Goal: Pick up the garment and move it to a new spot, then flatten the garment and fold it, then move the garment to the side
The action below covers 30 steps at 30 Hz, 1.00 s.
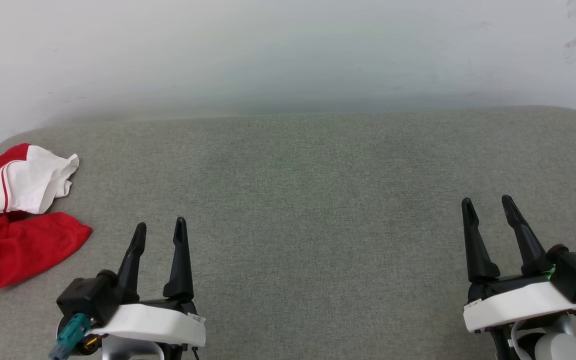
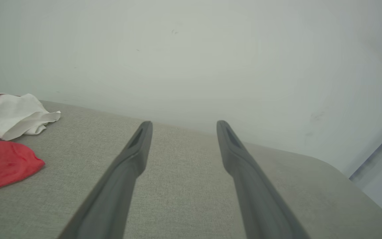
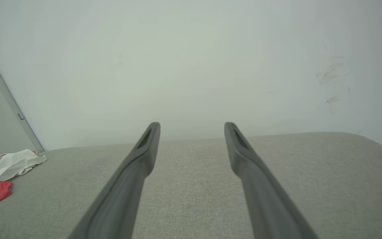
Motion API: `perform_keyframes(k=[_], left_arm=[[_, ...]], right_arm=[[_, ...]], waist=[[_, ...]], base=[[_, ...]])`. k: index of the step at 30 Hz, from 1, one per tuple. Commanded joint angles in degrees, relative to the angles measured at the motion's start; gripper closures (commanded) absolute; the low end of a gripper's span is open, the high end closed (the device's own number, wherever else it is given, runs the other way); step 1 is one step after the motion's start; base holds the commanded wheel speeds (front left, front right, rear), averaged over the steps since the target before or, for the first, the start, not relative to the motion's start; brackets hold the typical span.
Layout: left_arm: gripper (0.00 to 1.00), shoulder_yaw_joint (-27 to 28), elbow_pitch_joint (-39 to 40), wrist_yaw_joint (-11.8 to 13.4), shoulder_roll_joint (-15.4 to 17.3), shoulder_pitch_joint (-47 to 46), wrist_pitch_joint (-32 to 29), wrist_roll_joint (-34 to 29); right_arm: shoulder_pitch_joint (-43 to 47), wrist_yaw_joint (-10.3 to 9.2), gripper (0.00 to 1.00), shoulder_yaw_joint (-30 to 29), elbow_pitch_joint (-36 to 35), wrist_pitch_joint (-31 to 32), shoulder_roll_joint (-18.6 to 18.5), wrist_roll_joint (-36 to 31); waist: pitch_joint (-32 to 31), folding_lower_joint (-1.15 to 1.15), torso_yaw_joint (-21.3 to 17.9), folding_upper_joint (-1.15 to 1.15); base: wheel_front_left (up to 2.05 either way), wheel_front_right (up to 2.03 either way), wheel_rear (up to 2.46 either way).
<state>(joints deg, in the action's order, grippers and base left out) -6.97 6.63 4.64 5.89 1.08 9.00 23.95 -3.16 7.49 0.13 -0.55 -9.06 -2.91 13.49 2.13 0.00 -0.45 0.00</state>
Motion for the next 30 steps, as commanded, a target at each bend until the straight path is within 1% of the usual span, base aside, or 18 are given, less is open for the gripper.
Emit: perform_keyframes(k=[1, 4, 8, 13, 21, 25, 28, 30], left_arm=[[0.00, -0.80, 0.35, 0.51, 0.81, 0.09, 0.60, -1.51], [0.00, -1.98, 0.09, 1.26, 1.33, 0.26, 1.02, -2.95], [0.00, -3.65, -0.39, 1.91, 2.31, 0.46, 1.57, -5.30], [0.00, -5.27, -1.65, 3.31, 3.10, 0.70, 2.22, -7.82], [0.00, -7.29, -1.57, 3.99, 3.87, 0.63, 3.21, -11.23], [0.00, -7.28, -1.48, 3.40, 3.48, 1.00, 3.66, -11.96], [0.00, -6.31, -2.13, 1.69, 2.79, 1.49, 4.06, -11.72], [0.00, -5.14, -2.15, 0.76, 1.73, 1.86, 4.25, -11.81]], right_arm=[[0.18, 0.00, 0.00, -0.05, -0.60, -0.55, 0.02, -1.95], [0.33, 0.00, 0.00, -1.05, 0.06, -0.96, 0.01, -2.63], [0.37, 0.00, 0.00, -0.90, 0.43, -1.52, 0.03, -5.60], [0.49, 0.00, 0.00, -0.69, 0.31, -2.22, 0.03, -8.24], [0.40, 0.00, 0.00, -0.07, -0.52, -3.14, 0.04, -12.91], [0.51, -0.01, 0.00, 0.15, -0.85, -3.69, 0.04, -15.20], [0.64, -0.01, 0.00, 0.05, -1.01, -4.00, 0.04, -15.91], [0.75, -0.01, 0.00, 0.25, -0.96, -4.18, 0.05, -16.14]], waist=[[-0.01, 0.00, -0.02, 0.00], [-0.05, 0.00, -0.06, 0.00], [-0.04, 0.00, -0.08, 0.00], [0.04, 0.00, -0.16, 0.00], [0.34, 0.00, -0.23, 0.00], [0.50, 0.00, -0.26, 0.00], [0.62, 0.00, -0.30, 0.00], [0.74, 0.00, -0.32, 0.00]], base=[[0.00, 0.00, 0.00], [0.00, 0.00, 0.00], [0.00, 0.00, 0.00], [0.00, 0.00, 0.00], [0.00, 0.00, 0.00], [0.00, 0.00, 0.00], [0.00, 0.00, 0.00], [0.00, 0.00, 0.00]])
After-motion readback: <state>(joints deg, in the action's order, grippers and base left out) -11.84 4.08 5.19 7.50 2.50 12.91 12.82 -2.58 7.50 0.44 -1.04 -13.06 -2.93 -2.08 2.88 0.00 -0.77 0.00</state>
